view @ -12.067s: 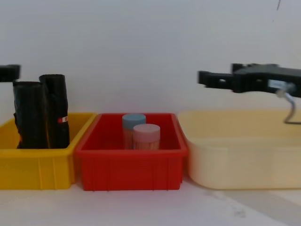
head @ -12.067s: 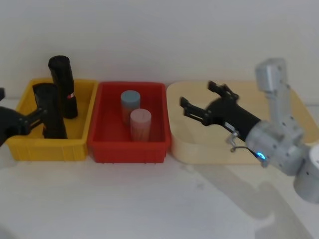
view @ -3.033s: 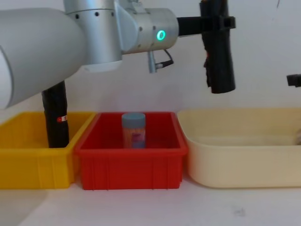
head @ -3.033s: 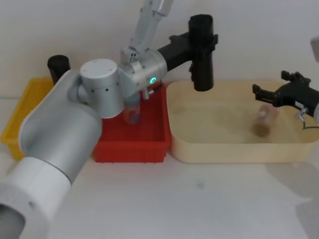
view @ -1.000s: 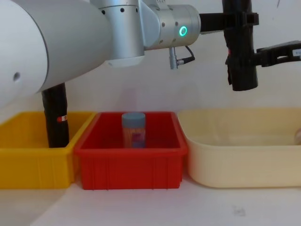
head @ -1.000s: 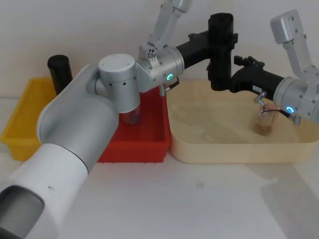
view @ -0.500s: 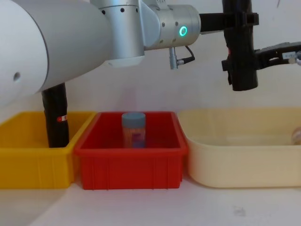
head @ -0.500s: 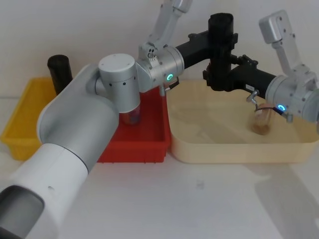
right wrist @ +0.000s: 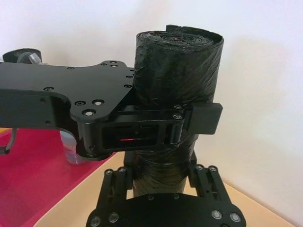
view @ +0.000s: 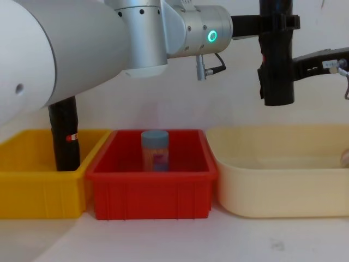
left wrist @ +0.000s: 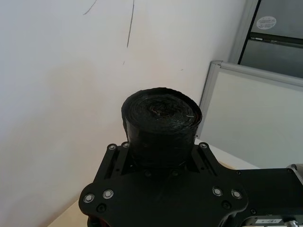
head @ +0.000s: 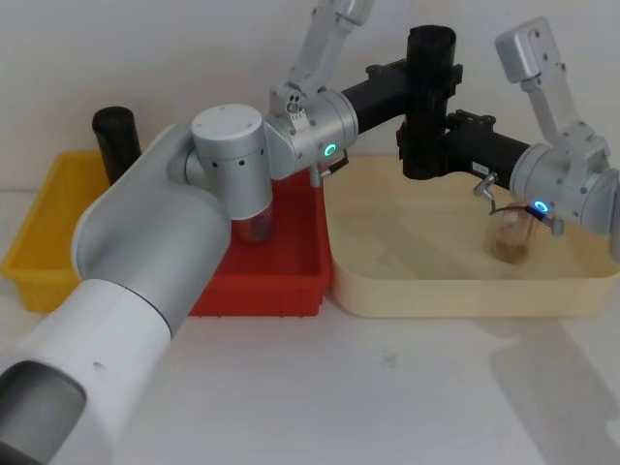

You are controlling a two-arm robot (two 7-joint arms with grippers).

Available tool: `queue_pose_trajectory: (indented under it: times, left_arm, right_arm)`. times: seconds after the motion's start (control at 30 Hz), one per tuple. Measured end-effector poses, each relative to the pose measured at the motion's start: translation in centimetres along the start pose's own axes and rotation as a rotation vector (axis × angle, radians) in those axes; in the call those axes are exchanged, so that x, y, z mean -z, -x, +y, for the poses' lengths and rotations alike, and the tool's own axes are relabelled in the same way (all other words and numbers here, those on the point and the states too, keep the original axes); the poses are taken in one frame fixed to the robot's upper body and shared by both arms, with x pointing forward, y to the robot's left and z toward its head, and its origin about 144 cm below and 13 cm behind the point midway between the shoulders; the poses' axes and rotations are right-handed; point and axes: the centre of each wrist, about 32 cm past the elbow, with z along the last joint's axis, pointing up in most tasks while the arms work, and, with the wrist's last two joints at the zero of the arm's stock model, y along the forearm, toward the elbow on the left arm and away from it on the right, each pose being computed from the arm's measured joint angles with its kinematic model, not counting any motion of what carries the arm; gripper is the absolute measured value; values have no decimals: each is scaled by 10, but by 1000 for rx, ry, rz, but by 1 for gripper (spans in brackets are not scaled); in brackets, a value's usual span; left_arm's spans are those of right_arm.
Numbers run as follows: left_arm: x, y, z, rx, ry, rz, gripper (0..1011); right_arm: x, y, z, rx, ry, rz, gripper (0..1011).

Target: Pick up the garbage bag with the one hand and transfer it to the other hand.

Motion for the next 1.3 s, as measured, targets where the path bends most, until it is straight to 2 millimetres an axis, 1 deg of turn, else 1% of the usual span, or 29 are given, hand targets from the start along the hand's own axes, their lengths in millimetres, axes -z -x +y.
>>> queue_pose_trajectory:
  times: [0.1, 0.67, 0.73, 0.77, 0.8, 0.83, 0.87, 0.9, 0.97, 1.03, 1.1, 1.17, 1.27, 1.3]
  left_arm:
    - [0, 0, 0, 0, 0, 0, 433]
    - [0, 0, 0, 0, 0, 0, 433]
    - [0, 0, 0, 0, 0, 0, 477]
    - [0, 0, 0, 1, 0, 0, 477]
    - [0, 0, 0, 1, 0, 0, 515]
    - [0, 0, 0, 1, 0, 0, 527]
    - [0, 0, 0, 1, 0, 0, 589]
    - [0, 0, 0, 1, 0, 0, 606]
    - [0, 0, 0, 1, 0, 0, 686]
    - [0, 0, 0, 1, 0, 0, 726]
    - [0, 0, 0, 1, 0, 0, 791]
    - [0, 0, 0, 1, 0, 0, 835]
    - [0, 0, 0, 0, 0, 0, 937]
    - [0, 0, 0, 0, 0, 0, 952]
  right_arm:
    - [0, 0, 0, -1, 0, -1, 573]
    - [0, 0, 2, -3, 1, -1, 573]
    - [0, 1, 2, -5, 1, -2, 572]
    - [0, 1, 2, -5, 2, -2, 572]
    - [0, 1, 2, -5, 2, -2, 572]
    - [0, 1, 2, -5, 2, -2, 572]
    - [0, 1, 2, -5, 2, -2, 572]
    - [0, 1, 2, -5, 2, -2, 572]
    - [0, 1, 2, -5, 2, -2, 572]
    - [0, 1, 2, -5, 2, -2, 572]
    - [0, 1, 2, -4, 2, -2, 572]
    - [0, 0, 2, -1, 2, -4, 572]
    - [0, 0, 1, 16, 4, -3, 571]
    - [1, -1, 1, 22, 4, -2, 571]
